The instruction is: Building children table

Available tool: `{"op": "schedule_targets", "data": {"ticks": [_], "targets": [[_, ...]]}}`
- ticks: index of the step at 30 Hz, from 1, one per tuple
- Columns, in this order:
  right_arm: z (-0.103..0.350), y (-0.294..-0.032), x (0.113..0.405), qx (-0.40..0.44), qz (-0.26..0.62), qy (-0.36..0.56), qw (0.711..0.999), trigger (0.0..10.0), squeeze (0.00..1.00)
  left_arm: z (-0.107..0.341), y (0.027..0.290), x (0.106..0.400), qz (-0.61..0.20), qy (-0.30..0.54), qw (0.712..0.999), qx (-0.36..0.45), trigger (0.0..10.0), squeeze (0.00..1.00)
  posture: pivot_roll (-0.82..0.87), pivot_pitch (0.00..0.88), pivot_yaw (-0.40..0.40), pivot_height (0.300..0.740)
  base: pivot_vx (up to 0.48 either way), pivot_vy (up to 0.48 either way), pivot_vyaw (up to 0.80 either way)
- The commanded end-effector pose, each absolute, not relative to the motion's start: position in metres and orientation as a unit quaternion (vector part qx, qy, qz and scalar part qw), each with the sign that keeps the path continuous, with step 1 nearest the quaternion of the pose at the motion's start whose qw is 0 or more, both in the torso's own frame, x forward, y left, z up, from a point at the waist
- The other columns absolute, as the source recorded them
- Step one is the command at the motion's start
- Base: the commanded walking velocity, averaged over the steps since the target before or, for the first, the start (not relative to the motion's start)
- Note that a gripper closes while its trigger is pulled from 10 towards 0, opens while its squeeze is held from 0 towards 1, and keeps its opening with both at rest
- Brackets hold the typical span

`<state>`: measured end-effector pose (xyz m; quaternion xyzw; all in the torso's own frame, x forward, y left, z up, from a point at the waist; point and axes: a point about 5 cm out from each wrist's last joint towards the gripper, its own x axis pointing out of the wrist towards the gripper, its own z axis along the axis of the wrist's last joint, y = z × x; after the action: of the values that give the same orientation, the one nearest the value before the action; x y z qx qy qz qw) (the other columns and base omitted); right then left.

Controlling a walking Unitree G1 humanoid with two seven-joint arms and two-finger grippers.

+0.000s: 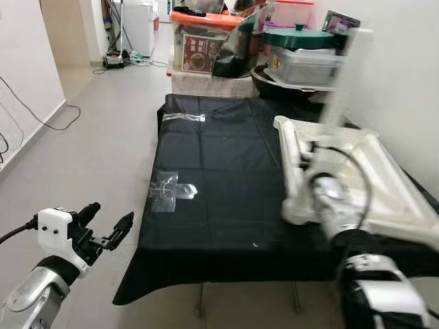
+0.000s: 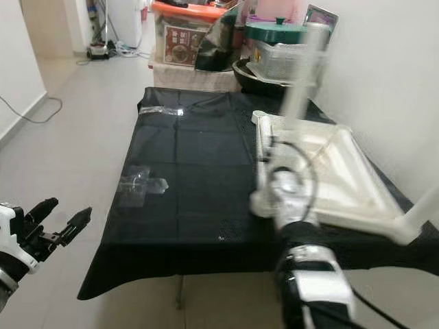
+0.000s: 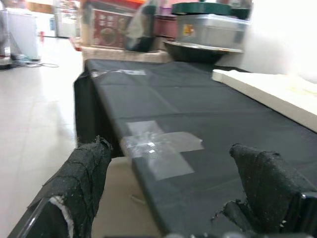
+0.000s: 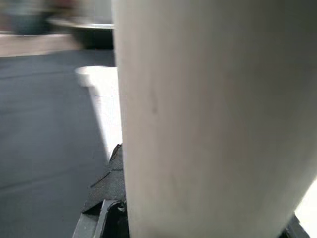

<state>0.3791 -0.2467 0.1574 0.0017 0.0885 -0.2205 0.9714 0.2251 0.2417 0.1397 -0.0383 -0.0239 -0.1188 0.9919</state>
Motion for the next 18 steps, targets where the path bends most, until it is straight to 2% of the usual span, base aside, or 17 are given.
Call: {"op": "schedule_targets", "data": {"ticks": [1,3,4,5,6,9,10,12,13,15,16,17,18], "targets": [[0.123,-0.256,0.365,-0.050,-0.267,0.179,0.946,0.0,0.00,0.141,0.238,0.227,-0.127,-0.027,0.991,-0.037,10.0,0.00,0.11,0.000,-0.120,0.740,0.000,0.000,0.00],[0.123,-0.257,0.365,-0.049,-0.280,0.182,0.941,0.0,0.00,0.140,0.238,0.227,-0.126,-0.027,0.991,-0.037,10.0,0.00,0.11,0.000,-0.120,0.740,0.000,0.000,0.00],[0.120,-0.252,0.366,-0.043,-0.272,0.192,0.942,3.5,0.00,0.140,0.238,0.227,-0.125,-0.027,0.991,-0.037,10.0,0.00,0.11,0.000,-0.120,0.740,0.000,0.000,0.00],[0.120,-0.252,0.366,-0.043,-0.272,0.192,0.942,3.5,0.00,0.140,0.238,0.227,-0.125,-0.027,0.991,-0.037,10.0,0.00,0.11,0.000,-0.120,0.740,0.000,0.000,0.00],[0.117,-0.239,0.369,-0.037,-0.243,0.199,0.949,10.0,0.00,0.140,0.238,0.227,-0.125,-0.027,0.991,-0.036,10.0,0.00,0.11,0.000,-0.120,0.740,0.000,0.000,0.00],[0.115,-0.225,0.372,-0.008,-0.211,0.197,0.958,10.0,0.00,0.140,0.239,0.227,-0.125,-0.027,0.991,-0.036,10.0,0.00,0.11,0.000,-0.120,0.740,0.000,0.000,0.00],[0.119,-0.215,0.376,0.010,-0.193,0.180,0.965,10.0,1.00,0.140,0.239,0.227,-0.125,-0.026,0.991,-0.036,10.0,0.00,0.12,0.000,-0.121,0.740,0.000,0.000,0.00],[0.125,-0.206,0.380,0.029,-0.170,0.158,0.972,10.0,1.00,0.140,0.239,0.227,-0.126,-0.026,0.991,-0.036,10.0,0.00,0.12,0.000,-0.121,0.740,0.000,0.000,0.00],[0.134,-0.196,0.386,0.058,-0.126,0.133,0.981,10.0,1.00,0.141,0.239,0.227,-0.126,-0.026,0.991,-0.037,10.0,0.00,0.12,0.000,-0.121,0.740,0.000,0.000,0.00],[0.152,-0.178,0.395,0.104,-0.036,0.086,0.990,10.0,0.00,0.142,0.239,0.227,-0.127,-0.027,0.991,-0.038,10.0,0.00,0.11,0.000,-0.118,0.740,0.000,0.000,0.00],[0.163,-0.169,0.397,0.116,0.017,0.057,0.991,10.0,0.00,0.142,0.239,0.227,-0.128,-0.028,0.991,-0.039,10.0,0.00,0.11,0.000,-0.120,0.740,0.000,0.000,0.00],[0.163,-0.169,0.397,0.116,0.017,0.057,0.991,10.0,0.00,0.142,0.239,0.227,-0.128,-0.028,0.991,-0.039,10.0,0.00,0.11,0.000,-0.120,0.740,0.000,0.000,0.00],[0.174,-0.161,0.398,0.119,0.079,0.025,0.989,10.0,0.00,0.142,0.239,0.228,-0.128,-0.028,0.991,-0.039,10.0,0.00,0.11,0.000,-0.120,0.740,0.000,0.000,0.00]]}}
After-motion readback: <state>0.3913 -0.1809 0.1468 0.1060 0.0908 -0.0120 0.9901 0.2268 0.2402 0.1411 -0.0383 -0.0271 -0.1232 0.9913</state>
